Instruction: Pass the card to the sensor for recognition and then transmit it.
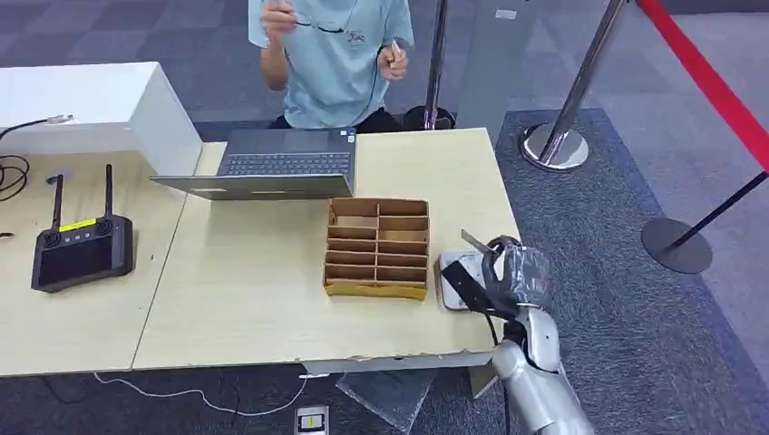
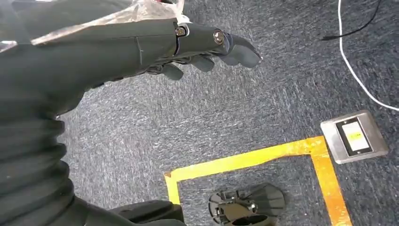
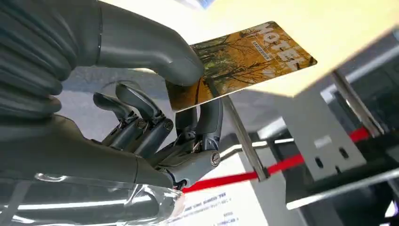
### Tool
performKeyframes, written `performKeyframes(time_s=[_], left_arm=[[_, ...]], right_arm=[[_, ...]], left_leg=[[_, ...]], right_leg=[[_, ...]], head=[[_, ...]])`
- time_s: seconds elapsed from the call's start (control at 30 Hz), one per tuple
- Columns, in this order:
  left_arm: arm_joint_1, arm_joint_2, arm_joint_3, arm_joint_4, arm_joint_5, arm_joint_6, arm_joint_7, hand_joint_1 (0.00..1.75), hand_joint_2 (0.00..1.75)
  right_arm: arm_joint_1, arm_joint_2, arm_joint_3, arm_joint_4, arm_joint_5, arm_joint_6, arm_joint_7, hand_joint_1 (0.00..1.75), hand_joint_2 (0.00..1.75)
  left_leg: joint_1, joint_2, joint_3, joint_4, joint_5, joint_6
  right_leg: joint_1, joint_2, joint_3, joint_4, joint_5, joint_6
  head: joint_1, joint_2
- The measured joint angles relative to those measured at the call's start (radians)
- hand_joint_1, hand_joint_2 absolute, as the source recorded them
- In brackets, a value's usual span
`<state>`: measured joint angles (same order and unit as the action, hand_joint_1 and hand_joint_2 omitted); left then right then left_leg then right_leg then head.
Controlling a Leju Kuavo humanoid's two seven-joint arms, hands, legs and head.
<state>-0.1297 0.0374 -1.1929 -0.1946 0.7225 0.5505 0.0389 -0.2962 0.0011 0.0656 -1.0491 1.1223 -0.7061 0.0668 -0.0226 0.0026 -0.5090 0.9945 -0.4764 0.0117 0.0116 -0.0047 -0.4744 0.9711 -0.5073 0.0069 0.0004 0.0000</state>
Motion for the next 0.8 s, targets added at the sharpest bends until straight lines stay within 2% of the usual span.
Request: performKeyframes(time_s=[0.47, 0.5, 0.63, 0.8], left_arm=[[-0.012, 0.0, -0.005, 0.0, -0.007, -0.013, 0.0, 0.0, 1.75], [-0.013, 0.0, -0.008, 0.0, -0.01, -0.015, 0.0, 0.0, 1.75], [-0.014, 0.0, -0.018, 0.0, -0.018, -0.016, -0.001, 0.0, 1.75], [-0.016, 0.001, -0.025, 0.0, -0.018, -0.016, -0.002, 0.0, 1.75]], right_arm=[[-0.123, -0.009, 0.079, -0.047, -0.041, 0.004, 0.004, 1.75, 1.75], [-0.134, -0.009, 0.091, -0.047, -0.059, 0.005, 0.015, 1.75, 1.75], [-0.19, -0.034, 0.182, -0.068, -0.146, 0.037, 0.134, 1.75, 1.75], [-0.235, -0.07, 0.292, -0.101, -0.27, 0.106, 0.199, 1.75, 1.75]], left_leg=[[0.0, 0.0, -0.001, 0.0, 0.0, 0.0], [0.0, 0.0, -0.001, 0.0, 0.0, 0.0], [0.0, 0.0, 0.0, 0.0, 0.0, 0.0], [0.0, 0.0, 0.0, 0.0, 0.0, 0.0]], right_leg=[[0.0, 0.0, 0.0, 0.001, 0.0, 0.0], [0.0, 0.0, 0.0, 0.001, 0.0, 0.0], [0.0, 0.0, 0.0, 0.001, 0.0, 0.0], [0.0, 0.0, 0.0, 0.001, 0.0, 0.0]], head=[[0.0, 0.0], [0.0, 0.0], [0.0, 0.0], [0.0, 0.0]])
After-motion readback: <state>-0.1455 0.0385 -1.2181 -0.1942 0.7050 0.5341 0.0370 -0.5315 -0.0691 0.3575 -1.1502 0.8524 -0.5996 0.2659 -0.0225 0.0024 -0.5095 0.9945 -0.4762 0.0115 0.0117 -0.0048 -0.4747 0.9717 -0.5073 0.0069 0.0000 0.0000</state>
